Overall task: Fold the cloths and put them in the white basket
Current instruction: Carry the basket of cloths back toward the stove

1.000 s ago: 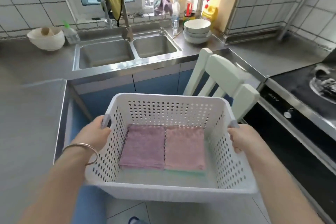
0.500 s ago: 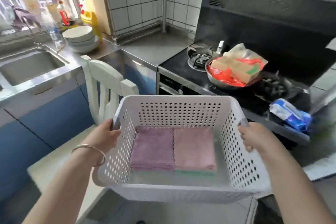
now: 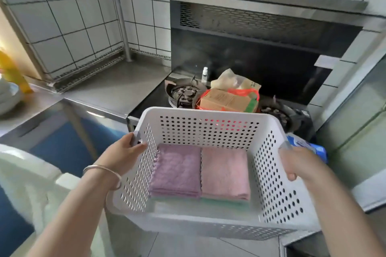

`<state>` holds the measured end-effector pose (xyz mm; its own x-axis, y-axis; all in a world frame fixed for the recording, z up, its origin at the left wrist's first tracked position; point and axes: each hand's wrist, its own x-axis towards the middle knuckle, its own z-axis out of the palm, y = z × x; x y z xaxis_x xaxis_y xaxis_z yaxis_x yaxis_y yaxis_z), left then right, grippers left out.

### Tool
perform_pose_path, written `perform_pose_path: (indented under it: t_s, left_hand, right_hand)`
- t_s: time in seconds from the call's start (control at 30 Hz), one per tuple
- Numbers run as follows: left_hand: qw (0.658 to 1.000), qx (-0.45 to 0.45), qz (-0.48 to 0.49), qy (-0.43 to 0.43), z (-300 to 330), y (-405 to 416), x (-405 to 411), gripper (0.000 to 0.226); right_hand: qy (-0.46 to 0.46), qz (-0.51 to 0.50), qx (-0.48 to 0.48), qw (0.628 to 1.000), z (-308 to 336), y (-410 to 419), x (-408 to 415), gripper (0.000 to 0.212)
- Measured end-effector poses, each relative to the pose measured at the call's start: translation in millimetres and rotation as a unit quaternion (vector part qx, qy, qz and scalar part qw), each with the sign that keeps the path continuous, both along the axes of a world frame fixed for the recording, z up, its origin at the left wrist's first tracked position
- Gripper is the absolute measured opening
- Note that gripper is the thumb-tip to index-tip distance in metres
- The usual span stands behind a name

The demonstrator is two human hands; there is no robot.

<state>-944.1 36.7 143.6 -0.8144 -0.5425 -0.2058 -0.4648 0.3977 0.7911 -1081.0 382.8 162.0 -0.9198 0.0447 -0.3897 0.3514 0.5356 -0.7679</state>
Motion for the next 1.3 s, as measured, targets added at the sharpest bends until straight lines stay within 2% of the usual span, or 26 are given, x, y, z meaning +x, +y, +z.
perform_pose_path:
  t_s: [0.13,0.23,0.27,0.37,0.63,0.77,0.97,1.1,1.3]
  left_hand:
    - [1.0,0.021,0.001,0.02,14.3,-61.5,-46.6,0.021]
    - [0.997,0.063,0.032,0.039,19.8,-109.4,-63.1,0.044]
    - [0.996,0.069,0.045,0.041,19.5,-125.2,-67.5,0.045]
    - [0.991,0.091,0.085,0.047,19.6,-165.2,-75.5,0.024]
    - [0.97,0.083,0.222,0.057,7.1,-278.1,-101.0,0.01]
    - [0.952,0.083,0.289,0.057,3.5,-322.2,-123.3,0.007]
    - [0.932,0.057,0.357,0.036,-2.4,-374.8,-171.2,0.011]
    - [0.919,0.022,0.395,-0.01,-16.8,-395.0,-192.8,0.023]
    - [0.904,0.078,0.421,0.002,-29.0,-444.5,-227.5,0.03]
  right_hand:
    - [0.008,0.004,-0.031,0.999,4.0,-59.6,-48.8,0.03]
    - [-0.002,0.028,-0.05,0.998,2.1,-112.3,-82.1,0.03]
    - [-0.007,0.044,-0.051,0.998,1.5,-130.8,-93.0,0.03]
    - [-0.012,0.092,-0.061,0.994,-0.4,-186.8,-124.8,0.029]
    - [-0.049,0.237,-0.054,0.969,-11.0,-366.7,-220.3,0.013]
    - [-0.062,0.301,-0.038,0.951,-12.3,-445.9,-266.8,0.013]
    - [-0.054,0.342,-0.027,0.938,-16.4,-559.2,-345.4,0.03]
    - [-0.034,0.365,0.02,0.93,-30.6,-613.1,-382.6,0.031]
    - [-0.041,0.354,0.088,0.93,-49.8,-677.2,-427.2,0.033]
